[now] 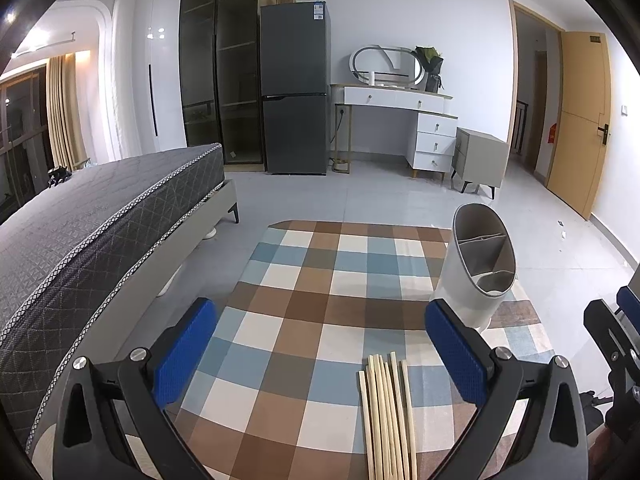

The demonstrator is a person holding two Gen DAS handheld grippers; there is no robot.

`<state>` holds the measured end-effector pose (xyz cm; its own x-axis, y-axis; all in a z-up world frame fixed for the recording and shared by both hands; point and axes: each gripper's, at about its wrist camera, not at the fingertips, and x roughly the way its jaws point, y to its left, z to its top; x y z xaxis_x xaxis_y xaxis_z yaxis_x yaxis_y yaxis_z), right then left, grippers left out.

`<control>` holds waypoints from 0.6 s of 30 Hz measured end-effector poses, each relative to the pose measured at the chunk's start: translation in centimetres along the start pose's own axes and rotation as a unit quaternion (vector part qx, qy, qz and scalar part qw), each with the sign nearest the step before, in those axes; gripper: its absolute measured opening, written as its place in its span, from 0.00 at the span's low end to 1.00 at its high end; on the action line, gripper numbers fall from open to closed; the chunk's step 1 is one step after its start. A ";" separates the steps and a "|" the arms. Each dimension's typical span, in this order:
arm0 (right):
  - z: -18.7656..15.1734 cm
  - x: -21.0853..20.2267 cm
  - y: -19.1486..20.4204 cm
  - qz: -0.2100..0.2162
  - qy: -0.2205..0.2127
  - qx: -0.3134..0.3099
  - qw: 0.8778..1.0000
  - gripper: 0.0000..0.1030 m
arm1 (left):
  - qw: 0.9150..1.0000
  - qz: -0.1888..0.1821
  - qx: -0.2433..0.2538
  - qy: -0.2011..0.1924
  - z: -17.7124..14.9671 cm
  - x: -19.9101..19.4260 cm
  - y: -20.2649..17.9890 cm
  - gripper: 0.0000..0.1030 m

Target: Organize utensils

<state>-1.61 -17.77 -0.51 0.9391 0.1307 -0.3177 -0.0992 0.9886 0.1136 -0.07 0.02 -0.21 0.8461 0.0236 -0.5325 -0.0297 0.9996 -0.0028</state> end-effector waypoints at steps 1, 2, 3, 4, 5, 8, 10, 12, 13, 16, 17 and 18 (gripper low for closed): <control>0.0 0.0 0.0 0.000 0.000 -0.001 1.000 1.00 | 1.000 0.000 0.001 0.000 0.0 0.0 0.0 0.98; 0.0 0.0 0.0 -0.001 0.000 -0.001 1.000 1.00 | 1.000 0.000 0.000 0.001 0.0 0.0 0.0 0.98; 0.0 -0.1 0.0 0.000 0.000 0.000 1.000 1.00 | 1.000 0.000 0.000 0.001 0.0 0.1 0.0 0.98; 0.0 -0.1 0.0 0.000 0.000 0.000 1.000 1.00 | 1.000 0.000 0.000 0.001 0.0 0.0 0.0 0.98; 0.0 -0.1 0.1 0.000 0.000 0.000 1.000 1.00 | 1.000 0.000 0.000 0.001 0.0 0.0 0.0 0.98; 0.0 -0.1 0.1 -0.001 -0.001 0.000 1.000 1.00 | 1.000 -0.001 0.000 0.001 0.0 0.1 0.0 0.98; 0.0 -0.1 0.1 -0.002 0.000 0.001 1.000 1.00 | 1.000 0.000 0.000 0.001 0.0 0.1 0.0 0.98; 0.0 -0.1 0.1 -0.003 0.000 0.001 1.000 1.00 | 1.000 0.001 0.000 0.002 0.0 0.1 0.1 0.98; 0.0 -0.1 0.2 -0.003 -0.001 0.001 1.000 1.00 | 1.000 0.003 0.000 0.001 -0.1 0.1 0.1 0.98; 0.0 -0.2 0.1 -0.002 -0.001 0.000 1.000 1.00 | 1.000 0.002 -0.002 0.002 -0.1 0.1 0.2 0.98; 0.0 -0.2 0.1 -0.003 -0.001 0.000 1.000 1.00 | 1.000 0.002 -0.001 0.003 0.0 0.2 0.2 0.98; 0.0 -0.2 0.1 -0.003 -0.001 0.000 1.000 1.00 | 1.000 0.003 0.000 0.003 0.0 0.2 0.2 0.98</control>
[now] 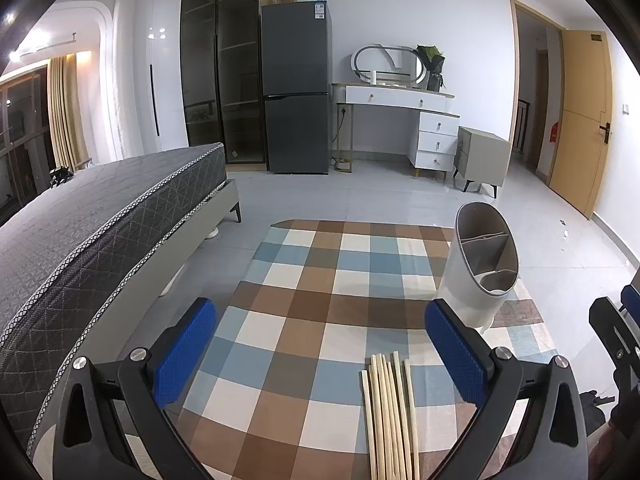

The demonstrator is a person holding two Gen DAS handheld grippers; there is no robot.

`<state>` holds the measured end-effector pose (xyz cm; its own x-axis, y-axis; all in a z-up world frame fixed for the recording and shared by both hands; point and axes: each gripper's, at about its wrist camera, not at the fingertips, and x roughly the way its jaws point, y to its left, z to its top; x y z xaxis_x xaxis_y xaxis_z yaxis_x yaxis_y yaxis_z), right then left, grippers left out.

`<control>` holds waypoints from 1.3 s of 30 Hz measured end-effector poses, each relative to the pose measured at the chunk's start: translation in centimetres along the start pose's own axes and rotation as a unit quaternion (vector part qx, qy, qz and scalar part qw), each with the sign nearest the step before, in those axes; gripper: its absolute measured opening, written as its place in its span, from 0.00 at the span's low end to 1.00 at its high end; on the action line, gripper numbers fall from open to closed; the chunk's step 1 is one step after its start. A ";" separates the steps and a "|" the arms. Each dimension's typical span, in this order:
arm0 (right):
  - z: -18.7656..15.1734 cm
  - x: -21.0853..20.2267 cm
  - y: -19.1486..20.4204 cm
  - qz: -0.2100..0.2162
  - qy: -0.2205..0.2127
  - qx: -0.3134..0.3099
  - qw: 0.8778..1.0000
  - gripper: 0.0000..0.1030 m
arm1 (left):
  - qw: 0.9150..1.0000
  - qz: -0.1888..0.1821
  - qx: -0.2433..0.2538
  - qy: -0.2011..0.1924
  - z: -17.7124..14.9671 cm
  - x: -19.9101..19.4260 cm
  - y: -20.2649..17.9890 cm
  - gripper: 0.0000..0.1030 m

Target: Organize utensils

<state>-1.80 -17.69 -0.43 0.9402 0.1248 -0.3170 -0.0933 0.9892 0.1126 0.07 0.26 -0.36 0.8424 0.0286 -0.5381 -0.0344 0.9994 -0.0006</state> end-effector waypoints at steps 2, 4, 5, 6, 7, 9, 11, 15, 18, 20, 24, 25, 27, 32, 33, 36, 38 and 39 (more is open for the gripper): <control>0.0 0.0 0.0 0.001 0.000 0.001 1.000 1.00 | 1.000 0.000 0.001 0.000 0.0 0.0 -0.1 0.98; 0.0 0.0 0.1 -0.001 0.000 0.000 1.000 1.00 | 1.000 0.001 0.001 0.000 0.0 0.1 -0.1 0.98; 0.0 0.0 0.0 0.000 0.000 0.000 1.000 1.00 | 1.000 0.001 0.002 0.000 0.0 0.1 -0.1 0.98; 0.0 0.0 0.0 0.001 0.000 0.001 1.000 1.00 | 1.000 0.000 0.002 0.001 0.0 0.1 -0.1 0.98; 0.0 -0.1 0.0 0.000 0.000 0.001 1.000 1.00 | 1.000 0.001 0.002 0.000 0.0 0.1 -0.2 0.98; 0.0 0.0 0.0 -0.001 0.000 0.000 1.000 1.00 | 1.000 0.001 0.003 0.000 0.0 0.1 -0.2 0.98; 0.0 -0.1 0.0 0.000 0.000 0.000 1.000 1.00 | 1.000 0.002 0.004 0.001 0.0 0.1 -0.2 0.98; 0.0 0.0 0.0 0.001 0.002 0.001 1.000 1.00 | 1.000 0.001 0.003 0.001 -0.1 0.2 -0.2 0.98; 0.1 0.0 -0.1 0.001 0.003 0.001 1.000 1.00 | 1.000 -0.001 0.005 0.003 -0.2 0.2 -0.3 0.98; 0.1 0.1 -0.1 0.002 0.005 0.001 1.000 1.00 | 1.000 -0.001 0.008 0.004 -0.2 0.2 -0.3 0.98; 0.0 0.4 0.0 0.005 0.008 -0.001 1.000 1.00 | 1.000 -0.002 0.010 0.007 -0.3 0.3 -0.2 0.98; 0.0 0.5 0.1 0.005 0.011 -0.003 1.000 1.00 | 1.000 -0.003 0.009 0.010 -0.2 0.4 -0.1 0.98; -0.1 0.8 0.2 0.016 0.019 -0.001 1.000 1.00 | 1.000 -0.004 0.005 0.018 -0.2 0.7 0.0 0.98; -0.7 3.0 0.4 0.047 0.086 0.003 0.995 1.00 | 0.999 0.003 0.008 0.053 -0.6 2.0 0.5 0.98; -0.8 3.5 0.5 0.047 0.099 -0.002 0.994 1.00 | 0.998 0.008 0.011 0.063 -0.8 2.5 0.6 0.98; -1.5 5.7 1.2 0.051 0.152 -0.017 0.987 1.00 | 0.995 0.017 0.017 0.096 -1.3 3.8 1.2 0.98; -2.0 7.1 1.5 0.053 0.182 -0.022 0.982 0.97 | 0.993 0.015 0.010 0.120 -1.5 4.7 1.8 0.98; -2.4 8.2 1.7 0.059 0.204 -0.022 0.977 0.90 | 0.991 0.016 0.006 0.131 -1.7 5.2 2.2 0.98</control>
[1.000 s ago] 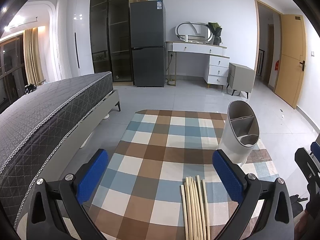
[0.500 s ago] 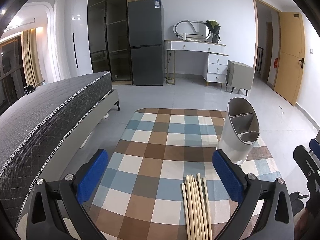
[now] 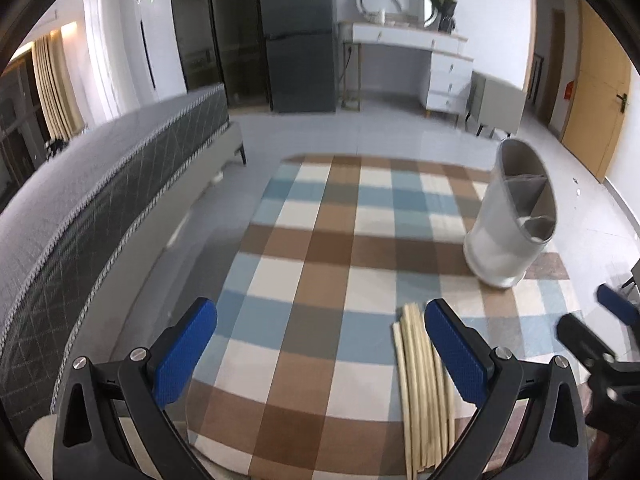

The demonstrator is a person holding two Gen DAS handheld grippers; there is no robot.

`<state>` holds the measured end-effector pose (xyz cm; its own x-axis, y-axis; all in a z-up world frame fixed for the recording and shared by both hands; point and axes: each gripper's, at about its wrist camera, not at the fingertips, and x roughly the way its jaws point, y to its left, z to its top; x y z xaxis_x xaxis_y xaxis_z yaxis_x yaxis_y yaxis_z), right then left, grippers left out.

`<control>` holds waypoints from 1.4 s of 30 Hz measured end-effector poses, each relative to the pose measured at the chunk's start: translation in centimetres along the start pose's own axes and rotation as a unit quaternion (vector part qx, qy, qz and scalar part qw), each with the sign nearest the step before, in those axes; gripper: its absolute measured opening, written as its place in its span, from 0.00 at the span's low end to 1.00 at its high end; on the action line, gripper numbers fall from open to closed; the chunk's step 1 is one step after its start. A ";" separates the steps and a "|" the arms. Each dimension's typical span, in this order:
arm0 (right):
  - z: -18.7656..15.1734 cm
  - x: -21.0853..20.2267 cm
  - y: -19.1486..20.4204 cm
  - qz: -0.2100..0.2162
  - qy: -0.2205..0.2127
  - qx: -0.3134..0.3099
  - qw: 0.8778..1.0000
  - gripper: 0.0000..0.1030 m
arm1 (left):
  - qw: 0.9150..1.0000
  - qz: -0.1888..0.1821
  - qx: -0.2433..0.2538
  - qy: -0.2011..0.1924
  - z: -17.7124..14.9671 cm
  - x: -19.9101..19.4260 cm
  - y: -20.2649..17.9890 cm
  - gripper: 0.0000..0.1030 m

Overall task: Organize utensils
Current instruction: 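Lower the right tool onto the wooden chopstick pile and grasp one chopstick, then grasp a chopstick with the left tool while the right tool lifts its chopstick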

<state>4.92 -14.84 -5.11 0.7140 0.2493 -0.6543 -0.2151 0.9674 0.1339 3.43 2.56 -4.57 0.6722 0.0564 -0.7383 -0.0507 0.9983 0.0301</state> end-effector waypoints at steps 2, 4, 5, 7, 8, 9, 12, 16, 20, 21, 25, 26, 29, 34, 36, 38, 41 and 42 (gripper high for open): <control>0.0 2.0 0.0 0.016 0.042 0.003 0.999 0.82 | 1.000 0.000 -0.007 0.022 -0.1 0.7 0.5 0.98; 0.0 4.3 0.2 0.030 0.085 0.005 0.996 0.75 | 0.998 -0.005 -0.023 0.051 -0.1 1.7 1.3 0.98; -0.1 5.4 0.3 0.036 0.106 0.004 0.994 0.71 | 0.997 -0.010 -0.035 0.067 -0.1 2.3 1.9 0.98; -0.1 7.9 0.8 0.035 0.148 -0.005 0.988 0.65 | 0.995 -0.009 -0.050 0.087 -0.2 3.1 2.7 0.98; -0.1 8.8 1.0 0.035 0.162 -0.009 0.986 0.59 | 0.994 -0.009 -0.054 0.094 -0.2 3.4 2.9 0.98; -0.1 9.9 1.2 0.034 0.180 -0.016 0.983 0.56 | 0.993 -0.012 -0.060 0.104 -0.2 3.7 3.3 0.98; -0.1 12.5 1.3 0.024 0.224 -0.027 0.974 0.44 | 0.989 -0.015 -0.076 0.122 -0.3 4.3 4.3 0.98; 0.1 15.2 1.5 0.015 0.266 -0.039 0.963 0.40 | 0.987 -0.015 -0.087 0.135 -0.3 4.8 5.2 0.98; 0.4 16.9 1.9 0.001 0.291 -0.059 0.955 0.28 | 0.982 -0.028 -0.107 0.154 -0.3 5.5 5.9 0.98; 0.5 17.2 2.0 0.000 0.295 -0.061 0.954 0.28 | 0.981 -0.032 -0.111 0.158 -0.4 5.6 6.0 0.98; 0.5 17.9 2.5 -0.011 0.320 -0.076 0.944 0.23 | 0.977 -0.048 -0.116 0.170 -0.4 5.9 6.2 0.98; 0.5 18.1 2.6 -0.012 0.325 -0.079 0.942 0.23 | 0.977 -0.051 -0.116 0.171 -0.5 5.9 6.2 0.98; 0.5 18.2 3.1 -0.024 0.334 -0.093 0.938 0.22 | 0.976 -0.054 -0.114 0.176 -0.5 6.0 6.2 0.98; 0.4 18.0 3.9 -0.030 0.351 -0.101 0.931 0.14 | 0.974 -0.044 -0.118 0.187 -0.8 6.3 6.6 0.98; 0.3 18.0 4.2 -0.030 0.349 -0.100 0.931 0.08 | 0.973 -0.038 -0.118 0.193 -0.9 6.6 6.7 0.98; 0.4 18.2 4.5 -0.032 0.344 -0.101 0.933 0.05 | 0.971 -0.044 -0.120 0.201 -1.2 6.9 6.9 0.98; 0.5 17.3 4.4 -0.022 0.319 -0.090 0.943 0.05 | 0.967 -0.058 -0.122 0.218 -1.8 7.5 6.8 0.98; 0.5 16.8 4.3 -0.019 0.306 -0.085 0.948 0.05 | 0.965 -0.060 -0.123 0.222 -1.9 7.6 6.7 0.98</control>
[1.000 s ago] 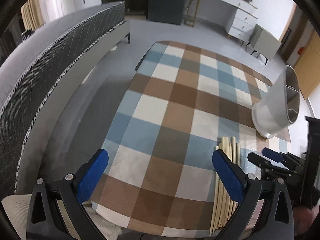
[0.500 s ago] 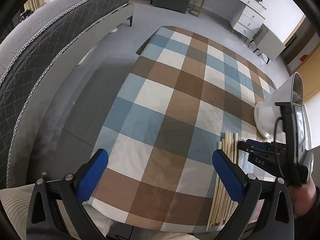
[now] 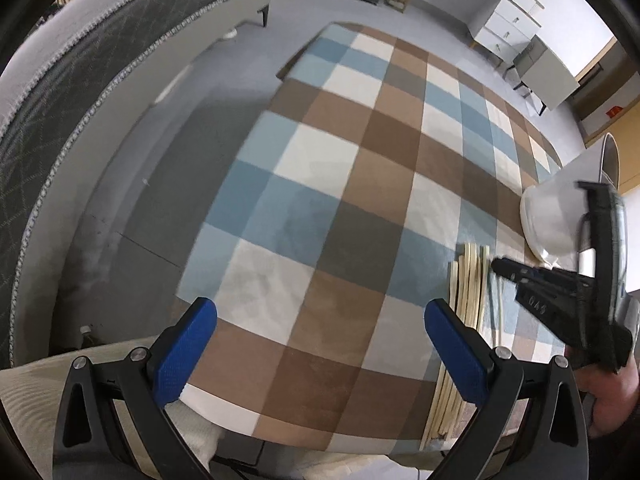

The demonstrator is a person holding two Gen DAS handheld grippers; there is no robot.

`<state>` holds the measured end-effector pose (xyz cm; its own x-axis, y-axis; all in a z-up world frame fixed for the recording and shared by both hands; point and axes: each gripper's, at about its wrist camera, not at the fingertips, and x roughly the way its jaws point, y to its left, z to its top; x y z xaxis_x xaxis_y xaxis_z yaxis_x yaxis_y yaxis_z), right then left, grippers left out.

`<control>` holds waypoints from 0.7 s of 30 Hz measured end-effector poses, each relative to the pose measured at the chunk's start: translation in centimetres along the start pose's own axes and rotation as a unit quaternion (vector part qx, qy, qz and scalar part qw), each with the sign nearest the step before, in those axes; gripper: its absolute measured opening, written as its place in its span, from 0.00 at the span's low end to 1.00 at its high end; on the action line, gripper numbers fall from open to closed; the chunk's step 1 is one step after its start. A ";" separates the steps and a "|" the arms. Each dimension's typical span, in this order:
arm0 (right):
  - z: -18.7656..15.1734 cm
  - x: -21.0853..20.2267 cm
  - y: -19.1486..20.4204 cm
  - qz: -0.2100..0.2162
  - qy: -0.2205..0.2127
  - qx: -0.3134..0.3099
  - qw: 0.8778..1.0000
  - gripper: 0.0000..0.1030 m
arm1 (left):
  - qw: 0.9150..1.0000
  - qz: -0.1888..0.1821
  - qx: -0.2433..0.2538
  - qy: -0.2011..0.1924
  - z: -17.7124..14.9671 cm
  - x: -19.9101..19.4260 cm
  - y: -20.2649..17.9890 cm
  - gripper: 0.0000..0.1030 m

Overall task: Organize utensils
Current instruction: 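Grasp a chopstick with the left tool while the right tool lifts its chopstick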

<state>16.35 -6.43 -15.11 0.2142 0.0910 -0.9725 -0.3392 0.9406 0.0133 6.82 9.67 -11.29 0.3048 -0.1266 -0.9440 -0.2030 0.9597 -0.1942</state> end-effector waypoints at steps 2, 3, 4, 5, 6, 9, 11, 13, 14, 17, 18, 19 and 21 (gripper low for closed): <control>-0.4 -1.2 -0.4 0.009 -0.026 0.013 1.000 0.05 | 1.000 0.004 0.004 0.003 -0.1 0.4 -0.3 0.98; -0.6 -2.0 -0.8 0.018 -0.042 0.023 0.999 0.05 | 1.000 0.003 0.006 0.003 -0.2 0.5 -0.5 0.98; -0.9 -2.7 -1.1 0.024 -0.053 0.032 0.998 0.05 | 1.000 -0.001 0.008 0.004 -0.3 0.6 -0.7 0.98; -1.2 -3.4 -1.6 0.031 -0.067 0.043 0.996 0.05 | 1.000 -0.007 0.011 0.008 -0.3 0.8 -1.0 0.98; -1.7 -4.3 -2.2 0.042 -0.084 0.057 0.994 0.05 | 1.000 -0.010 0.017 0.010 -0.5 1.0 -1.5 0.98; -3.2 -6.2 -4.3 0.076 -0.136 0.099 0.983 0.05 | 0.999 -0.006 0.045 0.011 -0.9 1.5 -3.1 0.98; -4.3 -7.5 -5.2 0.102 -0.173 0.127 0.971 0.05 | 0.998 0.001 0.064 0.009 -1.0 1.9 -4.3 0.98; -5.4 -8.2 -6.3 0.121 -0.199 0.151 0.961 0.05 | 0.997 0.006 0.079 0.009 -1.2 2.4 -5.3 0.98; -6.2 -8.8 -7.1 0.136 -0.216 0.165 0.953 0.05 | 0.997 0.007 0.082 0.011 -1.3 2.7 -5.6 0.98; -7.6 -9.8 -8.5 0.148 -0.250 0.193 0.937 0.05 | 0.995 0.019 0.099 0.021 -1.5 3.9 -6.9 0.98; -7.8 -10.1 -9.1 0.155 -0.258 0.202 0.932 0.05 | 0.994 0.028 0.107 0.023 -1.6 4.3 -7.3 0.98; -7.7 -10.2 -9.7 0.159 -0.266 0.210 0.927 0.05 | 0.993 0.030 0.110 0.024 -1.6 4.6 -7.6 0.98; -8.0 -10.5 -10.4 0.167 -0.276 0.219 0.921 0.05 | 0.993 0.041 0.110 0.028 -1.6 5.3 -7.8 0.98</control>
<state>10.28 -19.82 -6.91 0.6384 0.4375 -0.6333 -0.0941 0.8610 0.4999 8.49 1.07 -15.17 0.2418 -0.0529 -0.9689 -0.0148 0.9982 -0.0582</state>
